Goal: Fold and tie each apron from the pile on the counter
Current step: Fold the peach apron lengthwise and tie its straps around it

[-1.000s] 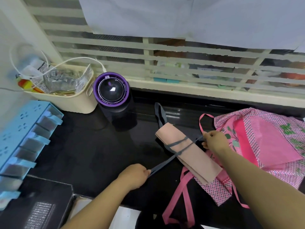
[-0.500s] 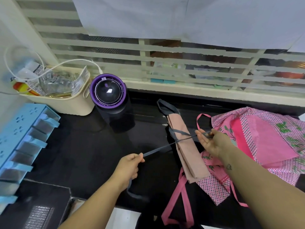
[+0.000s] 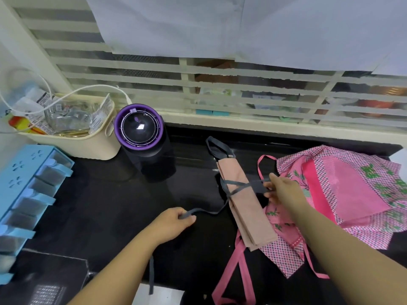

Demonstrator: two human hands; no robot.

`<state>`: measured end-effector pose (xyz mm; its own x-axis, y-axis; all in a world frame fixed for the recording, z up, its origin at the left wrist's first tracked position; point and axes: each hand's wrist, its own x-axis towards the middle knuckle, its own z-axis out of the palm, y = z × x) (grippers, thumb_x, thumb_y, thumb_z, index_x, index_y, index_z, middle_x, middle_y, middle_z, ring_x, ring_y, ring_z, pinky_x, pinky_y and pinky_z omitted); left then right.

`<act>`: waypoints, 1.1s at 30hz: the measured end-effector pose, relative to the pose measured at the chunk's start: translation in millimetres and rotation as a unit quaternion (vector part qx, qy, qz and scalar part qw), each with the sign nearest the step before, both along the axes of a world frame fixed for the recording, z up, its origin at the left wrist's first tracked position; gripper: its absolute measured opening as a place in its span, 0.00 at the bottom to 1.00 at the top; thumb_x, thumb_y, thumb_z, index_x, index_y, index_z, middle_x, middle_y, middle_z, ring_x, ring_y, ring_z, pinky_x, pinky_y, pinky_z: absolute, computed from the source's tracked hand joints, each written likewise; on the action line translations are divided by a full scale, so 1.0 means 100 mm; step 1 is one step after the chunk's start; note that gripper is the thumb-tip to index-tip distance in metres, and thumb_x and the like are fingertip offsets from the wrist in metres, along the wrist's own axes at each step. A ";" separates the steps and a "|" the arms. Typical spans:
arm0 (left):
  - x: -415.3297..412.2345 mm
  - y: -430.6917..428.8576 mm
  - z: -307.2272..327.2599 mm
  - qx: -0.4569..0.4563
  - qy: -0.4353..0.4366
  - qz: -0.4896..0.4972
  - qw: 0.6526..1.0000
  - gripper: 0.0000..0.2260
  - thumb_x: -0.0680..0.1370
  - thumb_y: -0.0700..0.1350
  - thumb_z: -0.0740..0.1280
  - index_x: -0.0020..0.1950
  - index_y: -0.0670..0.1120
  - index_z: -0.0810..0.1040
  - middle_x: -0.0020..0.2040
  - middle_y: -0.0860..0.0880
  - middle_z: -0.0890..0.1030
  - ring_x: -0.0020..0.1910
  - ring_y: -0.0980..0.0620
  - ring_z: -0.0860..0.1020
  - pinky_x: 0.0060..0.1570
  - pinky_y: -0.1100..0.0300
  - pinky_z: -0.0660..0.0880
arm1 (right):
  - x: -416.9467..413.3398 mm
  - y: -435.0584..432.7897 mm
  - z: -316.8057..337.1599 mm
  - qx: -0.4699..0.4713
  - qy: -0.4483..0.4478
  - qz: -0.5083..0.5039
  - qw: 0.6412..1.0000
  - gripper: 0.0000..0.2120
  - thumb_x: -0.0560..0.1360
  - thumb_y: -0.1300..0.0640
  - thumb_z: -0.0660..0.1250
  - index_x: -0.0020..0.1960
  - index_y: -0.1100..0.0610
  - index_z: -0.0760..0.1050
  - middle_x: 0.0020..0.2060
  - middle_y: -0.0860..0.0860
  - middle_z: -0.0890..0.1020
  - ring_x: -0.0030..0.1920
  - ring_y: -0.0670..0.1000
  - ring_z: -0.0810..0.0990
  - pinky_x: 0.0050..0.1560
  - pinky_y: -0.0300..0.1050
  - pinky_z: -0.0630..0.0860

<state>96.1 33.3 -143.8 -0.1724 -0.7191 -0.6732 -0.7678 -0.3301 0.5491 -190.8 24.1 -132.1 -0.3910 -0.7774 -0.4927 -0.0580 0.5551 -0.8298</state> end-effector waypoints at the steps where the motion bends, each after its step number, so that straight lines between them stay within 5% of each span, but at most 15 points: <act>1: -0.06 -0.03 -0.01 -0.023 -0.011 -0.010 1.000 0.14 0.78 0.56 0.64 0.60 0.51 0.75 0.54 0.52 0.77 0.51 0.56 0.76 0.46 0.65 0.71 | -0.03 0.01 0.02 0.004 0.074 0.048 0.996 0.16 0.80 0.52 0.61 0.40 0.63 0.74 0.38 0.54 0.79 0.37 0.52 0.76 0.38 0.45 0.71; 5: -0.45 -0.20 -0.10 -0.120 -0.043 -0.051 0.991 0.26 0.77 0.56 0.65 0.73 0.51 0.65 0.64 0.53 0.74 0.62 0.52 0.73 0.62 0.53 0.71 | -0.18 0.03 0.12 0.024 0.286 0.167 0.943 0.18 0.78 0.50 0.63 0.34 0.59 0.73 0.34 0.53 0.78 0.40 0.54 0.74 0.41 0.46 0.68; 8: -0.69 -0.24 -0.12 -0.139 -0.072 -0.133 0.979 0.24 0.78 0.56 0.64 0.72 0.52 0.66 0.63 0.53 0.76 0.61 0.51 0.74 0.63 0.52 0.70 | -0.22 0.07 0.17 0.068 0.501 0.235 0.830 0.11 0.76 0.46 0.64 0.50 0.50 0.81 0.53 0.49 0.79 0.60 0.56 0.72 0.61 0.52 0.67; 9: -0.74 -0.25 -0.12 -0.150 -0.095 -0.167 0.970 0.22 0.78 0.56 0.63 0.71 0.52 0.67 0.62 0.53 0.76 0.61 0.51 0.74 0.62 0.52 0.69 | -0.21 0.07 0.17 0.031 0.512 0.256 0.819 0.12 0.75 0.46 0.65 0.55 0.49 0.80 0.57 0.48 0.78 0.62 0.56 0.71 0.64 0.52 0.65; 12: -0.82 -0.22 -0.12 -0.189 -0.138 -0.225 0.946 0.16 0.79 0.55 0.62 0.65 0.51 0.73 0.59 0.51 0.78 0.59 0.49 0.75 0.59 0.52 0.69 | 0.08 0.04 0.22 -0.079 0.385 0.359 0.846 0.17 0.75 0.50 0.67 0.63 0.53 0.76 0.60 0.51 0.78 0.62 0.55 0.72 0.62 0.48 0.67; 14: -0.85 -0.19 -0.13 -0.210 -0.134 -0.226 0.942 0.12 0.81 0.52 0.59 0.60 0.51 0.76 0.58 0.49 0.77 0.57 0.48 0.75 0.56 0.52 0.69 | 0.35 0.01 0.19 -0.054 0.347 0.421 0.837 0.20 0.75 0.47 0.66 0.64 0.53 0.74 0.58 0.51 0.79 0.59 0.54 0.74 0.59 0.49 0.71; 19: -0.85 -0.14 -0.20 -0.211 -0.110 -0.170 0.956 0.16 0.79 0.57 0.62 0.62 0.49 0.72 0.57 0.50 0.74 0.58 0.49 0.74 0.56 0.52 0.70 | 0.60 -0.11 0.02 -0.011 0.372 0.421 0.827 0.23 0.75 0.40 0.65 0.64 0.52 0.70 0.53 0.50 0.79 0.56 0.54 0.75 0.54 0.48 0.68; 22: -0.89 -0.10 -0.24 -0.226 -0.138 -0.170 0.949 0.18 0.77 0.57 0.64 0.63 0.49 0.71 0.59 0.50 0.73 0.59 0.49 0.73 0.56 0.53 0.71 | 0.59 -0.17 -0.02 -0.005 0.340 0.406 0.848 0.22 0.74 0.45 0.68 0.62 0.55 0.67 0.56 0.51 0.76 0.53 0.54 0.76 0.52 0.49 0.72; 28: -0.86 -0.05 -0.27 -0.250 -0.106 -0.157 0.950 0.10 0.81 0.48 0.60 0.59 0.48 0.75 0.57 0.49 0.76 0.57 0.49 0.73 0.53 0.56 0.73 | 0.48 -0.25 -0.09 0.042 0.358 0.421 0.832 0.10 0.77 0.56 0.64 0.55 0.59 0.71 0.49 0.56 0.78 0.46 0.55 0.76 0.44 0.46 0.73; 33: -0.80 -0.04 -0.23 -0.209 -0.028 -0.093 0.973 0.07 0.80 0.47 0.62 0.55 0.46 0.76 0.51 0.50 0.80 0.47 0.52 0.78 0.47 0.57 0.76 | 0.30 -0.22 0.06 -0.030 0.187 0.301 0.934 0.06 0.78 0.55 0.64 0.48 0.57 0.78 0.38 0.48 0.79 0.38 0.47 0.76 0.39 0.37 0.71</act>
